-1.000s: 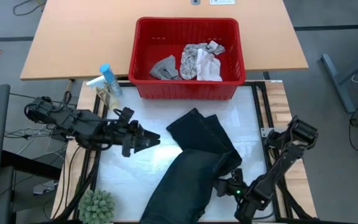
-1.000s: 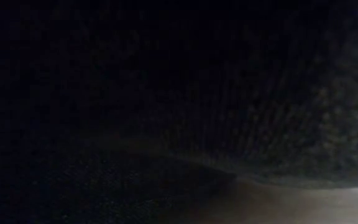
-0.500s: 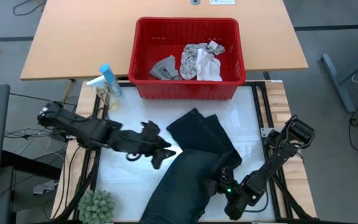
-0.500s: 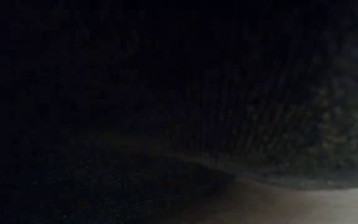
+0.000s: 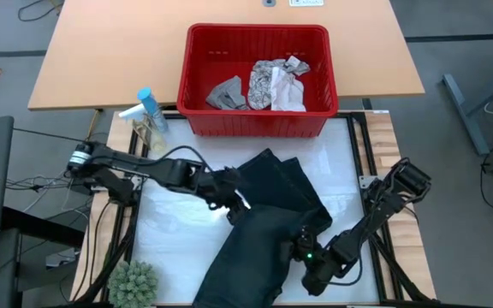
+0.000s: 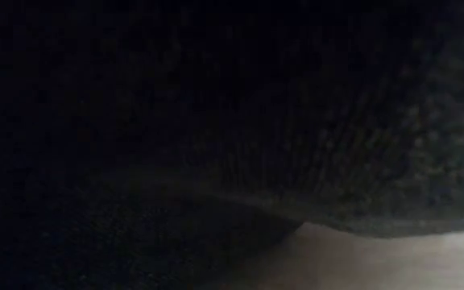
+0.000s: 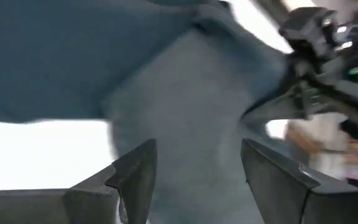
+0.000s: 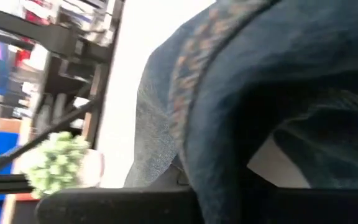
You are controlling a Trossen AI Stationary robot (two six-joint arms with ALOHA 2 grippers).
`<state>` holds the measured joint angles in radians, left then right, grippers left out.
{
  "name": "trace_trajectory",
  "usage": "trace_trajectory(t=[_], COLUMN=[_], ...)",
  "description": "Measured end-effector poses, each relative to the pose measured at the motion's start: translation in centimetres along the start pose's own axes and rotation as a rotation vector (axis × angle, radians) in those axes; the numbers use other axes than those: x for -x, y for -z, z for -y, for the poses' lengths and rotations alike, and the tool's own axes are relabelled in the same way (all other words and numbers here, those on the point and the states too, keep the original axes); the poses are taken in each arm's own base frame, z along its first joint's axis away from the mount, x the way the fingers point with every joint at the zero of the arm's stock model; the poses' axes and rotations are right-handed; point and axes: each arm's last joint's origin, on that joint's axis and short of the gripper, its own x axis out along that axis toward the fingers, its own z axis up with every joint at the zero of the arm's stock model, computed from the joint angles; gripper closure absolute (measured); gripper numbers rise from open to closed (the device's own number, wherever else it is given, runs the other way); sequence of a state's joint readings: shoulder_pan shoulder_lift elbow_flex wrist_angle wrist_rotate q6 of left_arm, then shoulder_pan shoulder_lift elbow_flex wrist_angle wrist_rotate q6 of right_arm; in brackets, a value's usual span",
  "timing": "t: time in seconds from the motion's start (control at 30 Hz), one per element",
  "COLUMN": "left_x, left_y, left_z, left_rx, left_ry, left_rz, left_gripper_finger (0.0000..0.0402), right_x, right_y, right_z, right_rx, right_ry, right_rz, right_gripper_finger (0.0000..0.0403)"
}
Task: Fold Laundry from Bin
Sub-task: Fold the blue pants from the red laundry bin
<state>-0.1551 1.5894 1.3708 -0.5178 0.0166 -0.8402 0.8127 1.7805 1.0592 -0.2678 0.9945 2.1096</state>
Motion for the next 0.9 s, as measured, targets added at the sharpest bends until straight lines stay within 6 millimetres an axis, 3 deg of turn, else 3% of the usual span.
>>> trace_trajectory(t=[0.1, 0.23, 0.37, 0.5, 0.7, 0.9], left_x=[-2.2, -4.3, -5.2, -5.4, -5.7, -6.0], left_y=[1.0, 2.9, 4.3, 5.5, 5.8, 7.7], left_z=[-2.0, -6.0, -8.6, -9.7, -9.9, -11.8], left_rx=[0.117, 0.297, 0.383, 0.444, 0.469, 0.499], left_ry=[0.106, 0.039, -0.009, -0.001, 0.309, 0.293], left_rz=[-0.013, -0.022, -0.033, -0.018, 0.139, 0.135], left_gripper_finger=[0.0182, 0.018, 0.0169, 0.0153, 0.0146, 0.0147], right_x=[1.2, 2.8, 3.6, 3.7, 3.7, 3.7], right_y=[0.6, 1.4, 1.8, 1.9, 1.9, 1.9], right_z=[0.0, 0.1, 0.3, 0.3, 0.3, 0.2], right_rx=[-0.029, -0.051, -0.058, -0.062, -0.066, -0.075], right_ry=[-0.058, -0.105, -0.117, -0.119, -0.12, -0.123], right_rz=[0.03, 0.024, 0.003, -0.002, -0.004, -0.006], right_gripper_finger=[0.0374, 0.0374, 0.0374, 0.0374, 0.0374, 0.0374])
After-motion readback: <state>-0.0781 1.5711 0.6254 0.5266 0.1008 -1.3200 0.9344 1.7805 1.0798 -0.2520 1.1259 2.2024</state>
